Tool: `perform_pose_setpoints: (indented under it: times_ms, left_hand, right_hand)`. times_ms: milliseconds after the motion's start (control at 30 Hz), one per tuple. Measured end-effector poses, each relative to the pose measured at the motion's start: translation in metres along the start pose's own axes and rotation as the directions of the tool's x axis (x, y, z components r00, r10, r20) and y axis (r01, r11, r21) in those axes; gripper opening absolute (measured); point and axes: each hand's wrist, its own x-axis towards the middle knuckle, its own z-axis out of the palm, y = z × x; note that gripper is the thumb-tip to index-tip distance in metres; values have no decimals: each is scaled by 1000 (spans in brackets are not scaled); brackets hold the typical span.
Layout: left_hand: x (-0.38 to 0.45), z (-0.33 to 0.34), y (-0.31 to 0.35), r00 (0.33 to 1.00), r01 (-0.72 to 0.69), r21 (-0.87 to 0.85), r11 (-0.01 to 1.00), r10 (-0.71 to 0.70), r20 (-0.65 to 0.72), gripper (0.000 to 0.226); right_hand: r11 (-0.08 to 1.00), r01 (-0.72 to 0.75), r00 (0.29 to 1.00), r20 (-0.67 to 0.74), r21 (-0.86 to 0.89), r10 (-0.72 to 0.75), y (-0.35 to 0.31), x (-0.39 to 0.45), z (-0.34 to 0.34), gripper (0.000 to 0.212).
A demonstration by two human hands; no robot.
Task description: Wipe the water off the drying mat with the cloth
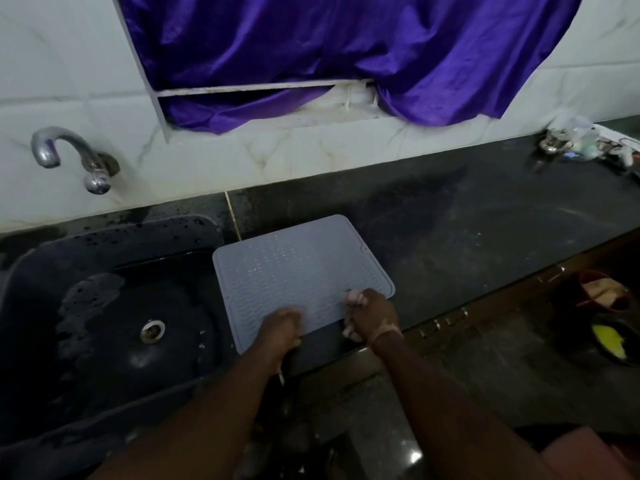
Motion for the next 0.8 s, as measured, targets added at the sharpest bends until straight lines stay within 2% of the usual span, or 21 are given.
perform_pose_setpoints:
  times_ms: [33,100,133,200,267,333,433,500,567,633,733,800]
  left_hand:
    - [5,-6,-6,987,-83,191,978,108,-123,18]
    - [11,-24,-20,908,-143,465,874,303,-289,23]
    - [12,-34,-30,877,-120,556,822,350,-329,29]
    - [10,-45,-43,867,-27,678,735,355,-351,39]
    - [7,-47,-50,874,-9,705,709,348,-339,42]
    - [5,-46,-50,864,-41,717,695,385,-324,43]
    - [6,-48,-49,858,-47,746,664,409,-310,41]
    - [6,-51,-51,859,-39,774,631,417,-296,42]
    - [7,-51,-53,858,-47,790,612,429,-281,37]
    - [7,-51,-51,861,-40,804,594,429,-274,33]
    - [6,-52,-47,876,-28,812,583,406,-262,33]
    - [5,-53,-45,889,-9,792,610,368,-273,35]
  right_hand:
    - [995,-88,996,-5,55,88,4,7,-15,9]
    - [992,-112,990,-82,50,116,21,35,-38,10]
    - [997,-64,992,-113,-39,59,26,47,-47,14]
    - [947,13,991,-121,-321,-55,35,69,-55,23]
    - [849,99,989,-41,-520,-140,38,73,-45,24]
    - [758,180,977,22,-626,-214,36,62,-24,29]
    - [717,240,955,24,-654,-297,29,41,9,25]
    - [680,315,938,111,-662,-327,16,22,33,22]
    - [609,453,885,250,-651,-392,2,-2,61,20]
    - [589,567,824,382,-576,-419,-13,-25,83,23]
    - [625,646,741,556,-438,-376,-28,-39,88,19]
    - [694,618,748,548,-368,-375,-31,-26,70,12]
